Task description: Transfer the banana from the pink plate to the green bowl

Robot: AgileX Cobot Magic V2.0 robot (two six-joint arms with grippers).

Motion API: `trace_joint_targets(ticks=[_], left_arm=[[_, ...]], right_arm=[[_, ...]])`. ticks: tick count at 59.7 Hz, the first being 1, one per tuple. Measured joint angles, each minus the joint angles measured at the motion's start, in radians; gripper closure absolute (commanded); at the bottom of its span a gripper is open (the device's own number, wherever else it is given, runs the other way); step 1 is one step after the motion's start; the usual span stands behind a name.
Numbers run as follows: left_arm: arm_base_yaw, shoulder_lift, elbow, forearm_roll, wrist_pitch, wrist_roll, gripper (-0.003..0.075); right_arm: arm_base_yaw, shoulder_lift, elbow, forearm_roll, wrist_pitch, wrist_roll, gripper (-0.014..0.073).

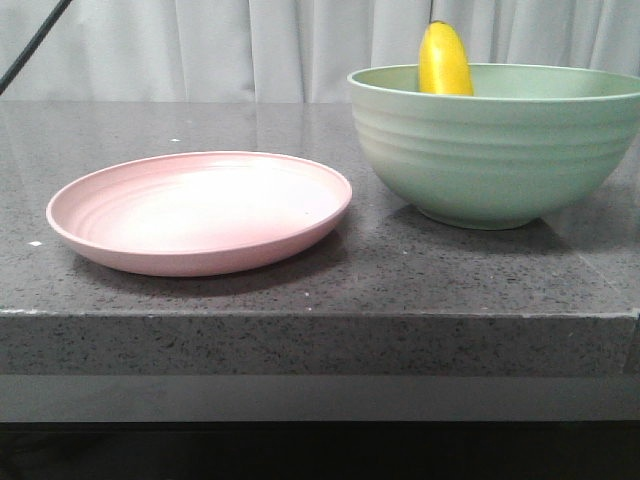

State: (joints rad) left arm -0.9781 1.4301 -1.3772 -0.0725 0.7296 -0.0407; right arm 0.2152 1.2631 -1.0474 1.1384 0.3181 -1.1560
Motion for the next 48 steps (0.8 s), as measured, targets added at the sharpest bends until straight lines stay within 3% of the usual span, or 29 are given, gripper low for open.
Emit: trace_joint_targets(ticks=[6,18,29,48], left_arm=[[0.0,0.0,0.0,0.0,-0.002,0.0,0.0739],[0.0,-0.005,0.0,0.047,-0.008,-0.002,0.0741],[0.028,-0.087,0.02,0.214,-0.035,-0.084,0.0741],[0.123,-0.441,0.338,0.318,-0.229,-0.13,0.0741]], right_arm=[[0.0,-0.027,0.0,-0.002,0.005,0.0,0.065],[0.0,-0.117,0.011,0.009,0.043,0.0,0.0655],[0.0,-0.295,0.123,0.074,0.005,0.0,0.0655],[0.0,-0.669,0.407,0.165,-0.022,0.0,0.0655]])
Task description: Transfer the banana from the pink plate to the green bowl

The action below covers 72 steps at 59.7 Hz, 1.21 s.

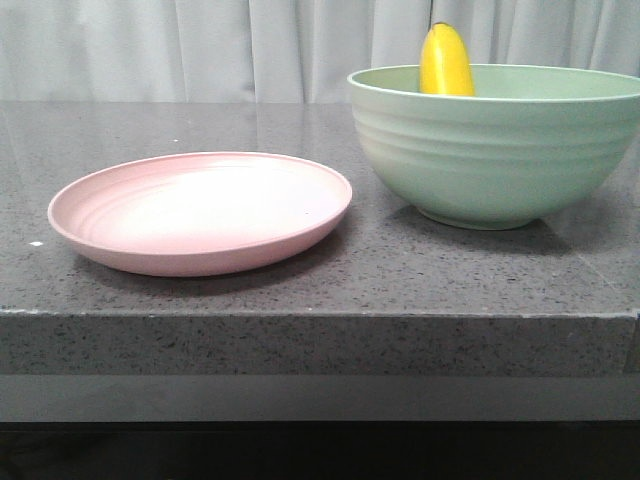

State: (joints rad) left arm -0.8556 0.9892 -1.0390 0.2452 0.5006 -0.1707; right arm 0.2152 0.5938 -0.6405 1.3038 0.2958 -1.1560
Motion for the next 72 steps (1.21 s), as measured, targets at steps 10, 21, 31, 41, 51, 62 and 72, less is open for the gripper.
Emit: trace_joint_targets(ticks=[10,21,31,41,51,62,72], left_arm=[[0.007,-0.226,0.243,0.001,-0.069,-0.004,0.0741],[0.007,-0.526,0.482,-0.05,-0.109,-0.016,0.0741],[0.007,-0.729,0.604,-0.111,-0.111,-0.021,0.0741],[0.007,-0.835,0.654,-0.121,-0.113,-0.021,0.0741],[0.007,-0.846,0.654,-0.121,-0.117,-0.021,0.0741],[0.007,-0.846,0.654,-0.121,-0.117,-0.021,0.0741],[0.007,-0.846,0.654,-0.121,-0.117,-0.021,0.0741]], right_arm=[[0.0,-0.198,0.125,0.012,0.0,0.0,0.0655],[0.0,-0.376,0.237,0.016,0.02,0.0,0.0655],[0.0,-0.44,0.286,0.016,0.028,0.0,0.0655],[0.0,-0.441,0.294,0.016,0.028,0.0,0.0655],[0.0,-0.442,0.294,0.016,0.028,0.0,0.0655],[0.0,-0.442,0.294,0.016,0.028,0.0,0.0655],[0.0,-0.442,0.294,0.016,0.028,0.0,0.0655]])
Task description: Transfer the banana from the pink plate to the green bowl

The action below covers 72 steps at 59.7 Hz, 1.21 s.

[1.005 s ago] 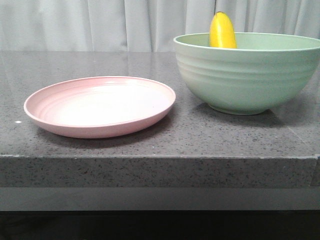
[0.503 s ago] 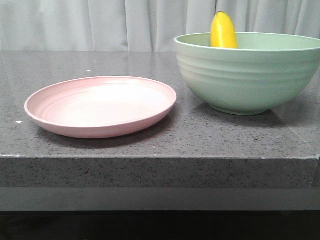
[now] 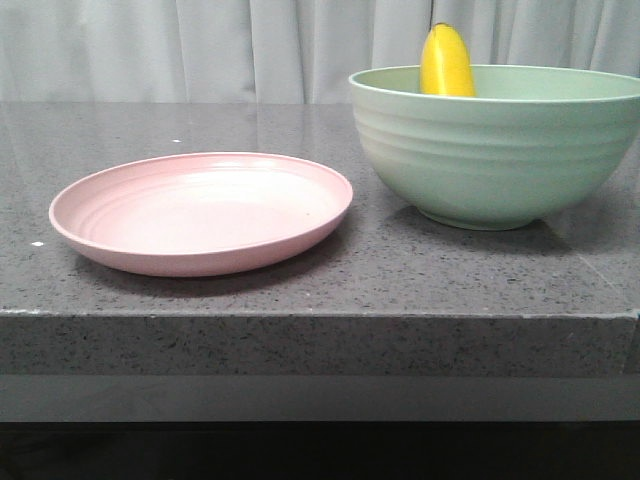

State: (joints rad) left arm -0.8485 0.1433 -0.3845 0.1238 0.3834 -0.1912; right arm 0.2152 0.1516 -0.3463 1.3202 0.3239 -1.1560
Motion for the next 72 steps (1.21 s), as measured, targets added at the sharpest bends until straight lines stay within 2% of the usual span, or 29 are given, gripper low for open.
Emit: trace_joint_targets(ticks=[10,22,34,42,56,63,72], left_arm=[[0.0,-0.001,0.002,-0.01,0.005,0.005,0.0741],[0.0,-0.008,0.004,-0.187,0.014,0.184,0.0741],[0.035,-0.045,0.025,-0.211,0.014,0.219,0.0741],[0.191,-0.123,0.095,-0.213,0.014,0.221,0.0741],[0.57,-0.147,0.249,-0.228,0.003,0.223,0.0741],[0.709,-0.147,0.301,-0.235,-0.034,0.223,0.0741],[0.834,-0.147,0.357,-0.236,-0.062,0.223,0.0741]], right_arm=[[0.0,0.0,0.0,0.0,0.0,0.0,0.0655],[0.0,0.0,0.0,0.0,0.0,0.0,0.0655],[0.0,0.0,0.0,0.0,0.0,0.0,0.0655],[0.0,0.0,0.0,0.0,0.0,0.0,0.0655],[0.0,0.0,0.002,0.0,0.002,0.0,0.0655],[0.0,0.0,0.002,0.0,0.002,0.0,0.0655],[0.0,0.0,0.002,0.0,0.002,0.0,0.0655]])
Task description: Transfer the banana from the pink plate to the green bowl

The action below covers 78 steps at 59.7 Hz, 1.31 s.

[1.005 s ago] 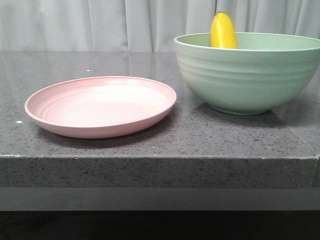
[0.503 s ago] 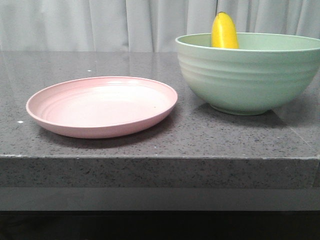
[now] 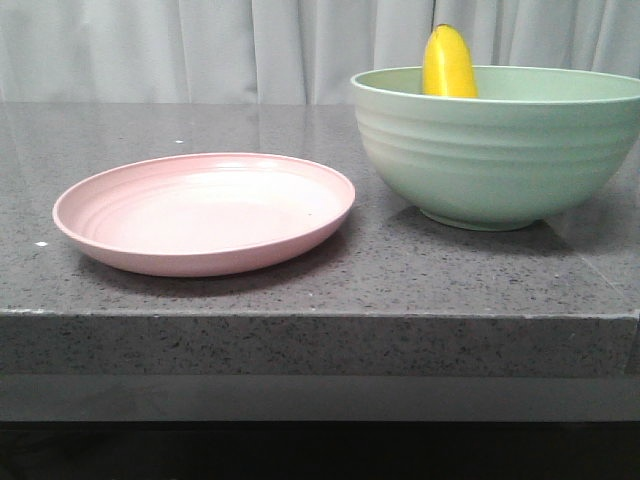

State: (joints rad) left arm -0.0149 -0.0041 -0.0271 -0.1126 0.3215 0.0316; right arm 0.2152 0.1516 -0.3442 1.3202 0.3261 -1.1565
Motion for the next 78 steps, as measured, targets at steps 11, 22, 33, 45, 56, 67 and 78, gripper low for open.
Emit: trace_joint_targets(ticks=[11,22,33,45,56,67,78], left_arm=[[0.044,0.0,0.034,0.0,-0.076,0.0,0.0741],[0.044,0.0,0.034,-0.002,-0.176,0.0,0.0741],[0.044,0.0,0.034,-0.003,-0.197,0.0,0.0741],[0.044,0.0,0.034,-0.004,-0.199,0.0,0.0741],[0.044,0.0,0.034,-0.004,-0.201,0.0,0.0741],[0.044,0.0,0.034,-0.004,-0.201,0.0,0.0741],[0.044,0.0,0.034,-0.004,-0.201,0.0,0.0741]], right_arm=[[0.0,0.0,0.0,0.0,0.0,0.0,0.0655],[0.0,0.0,0.0,0.0,0.0,0.0,0.0655],[0.0,0.0,0.0,0.0,0.0,0.0,0.0655],[0.0,0.0,0.0,0.0,0.0,0.0,0.0655],[0.0,0.0,0.0,0.0,0.0,0.0,0.0655],[0.0,0.0,0.0,0.0,0.0,0.0,0.0655],[0.0,0.0,0.0,0.0,0.0,0.0,0.0655]])
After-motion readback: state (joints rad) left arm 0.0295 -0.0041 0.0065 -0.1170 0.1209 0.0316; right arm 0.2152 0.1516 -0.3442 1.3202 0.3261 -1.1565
